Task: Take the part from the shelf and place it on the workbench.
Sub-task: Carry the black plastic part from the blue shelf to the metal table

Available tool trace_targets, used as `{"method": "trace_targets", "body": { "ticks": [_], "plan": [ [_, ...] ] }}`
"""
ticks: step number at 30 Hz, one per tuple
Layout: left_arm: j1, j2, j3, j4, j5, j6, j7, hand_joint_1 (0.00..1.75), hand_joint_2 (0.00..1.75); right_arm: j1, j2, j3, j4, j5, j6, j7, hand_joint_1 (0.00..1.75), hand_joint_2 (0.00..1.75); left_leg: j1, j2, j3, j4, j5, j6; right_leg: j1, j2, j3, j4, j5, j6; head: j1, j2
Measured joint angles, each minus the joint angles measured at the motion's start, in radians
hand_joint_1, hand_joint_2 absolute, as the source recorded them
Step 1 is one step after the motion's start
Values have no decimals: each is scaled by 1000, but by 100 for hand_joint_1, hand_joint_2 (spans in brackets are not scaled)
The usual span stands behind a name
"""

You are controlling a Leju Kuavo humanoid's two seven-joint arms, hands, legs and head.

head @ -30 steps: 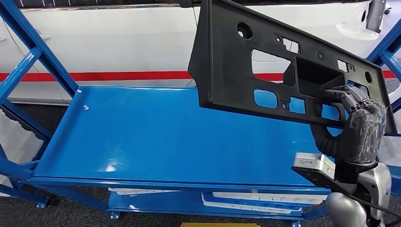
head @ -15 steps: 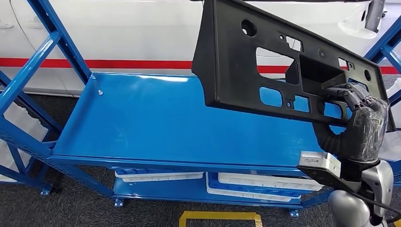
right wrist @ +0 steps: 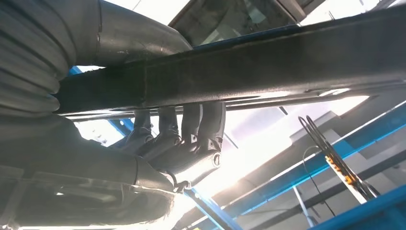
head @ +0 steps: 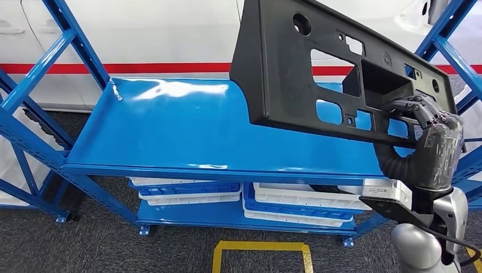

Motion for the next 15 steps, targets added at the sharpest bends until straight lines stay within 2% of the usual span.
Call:
{"method": "trace_targets", "body": {
  "ticks": [1, 3, 4, 5, 7, 8, 10, 11, 12, 13, 14, 15],
  "plan": [
    [-1, -1, 2, 0, 0, 5, 3, 0, 175, -2, 4, 0, 2, -5, 0, -3, 175, 175, 3, 0, 47, -58, 25, -1, -1, 0, -13, 9, 4, 3, 0, 0],
    [-2, -3, 7, 0, 0, 13, 7, 0, 175, -5, 9, 1, 5, -16, 0, -11, 175, 175, 5, -3, 139, -192, 31, 1, 2, -1, -33, 25, 11, 12, 0, 0],
    [-3, -4, 10, 0, 0, 17, 9, 0, 175, -7, 11, 1, 6, -24, 1, -16, 175, 175, 2, -5, 162, -234, 22, 2, 3, -2, -40, 29, 16, 19, 1, 0],
    [-3, -6, 13, 0, -1, 21, 11, 0, 175, -9, 13, 1, 6, -32, 1, -21, 175, 175, -2, -6, 168, -253, 15, 6, 4, -2, -46, 30, 23, 29, 1, 0],
    [-2, -9, 18, 0, -3, 27, 13, 0, 175, -9, 16, 0, 9, -47, 2, -29, 175, 175, -6, -4, 153, -262, 26, 24, 2, -2, -58, 33, 33, 48, 2, 0],
    [-1, -10, 20, 0, -5, 30, 13, 0, 175, -7, 17, -2, 11, -51, 2, -32, 175, 175, -7, -1, 143, -265, 35, 37, 2, -2, -68, 44, 21, 50, 2, 0],
    [-1, -12, 23, 0, -10, 34, 14, 0, 175, -3, 19, -7, 15, -57, 2, -35, 175, 175, -7, 3, 119, -269, 59, 60, 1, 1, -102, 116, -50, 38, 4, 0],
    [-2, -11, 25, 0, -11, 36, 14, 0, 175, -1, 21, -9, 16, -60, 1, -37, 175, 175, -10, 4, 104, -269, 71, 66, 2, 3, -122, 177, -96, 30, 5, 0],
    [-1, -11, 28, 0, -13, 37, 14, 0, 175, -1, 23, -12, 18, -64, 1, -41, 175, 175, -13, 5, 88, -268, 84, 69, 2, 4, -137, 243, -132, 27, 6, 0],
    [-1, -12, 30, 0, -14, 38, 14, 0, 175, 0, 26, -13, 20, -66, 1, -43, 175, 175, -15, 6, 72, -268, 96, 70, 2, 4, -141, 294, -146, 31, 6, 0],
    [-1, -14, 32, 0, -16, 40, 14, 0, 175, -1, 29, -15, 22, -67, 1, -45, 175, 175, -18, 6, 56, -267, 109, 70, 2, 5, -134, 322, -144, 39, 6, 0],
    [-1, -15, 34, 0, -17, 41, 15, 0, 175, -2, 31, -15, 23, -67, 2, -46, 175, 175, -19, 6, 40, -267, 121, 69, 2, 5, -109, 312, -124, 49, 6, 0]
  ]
}}
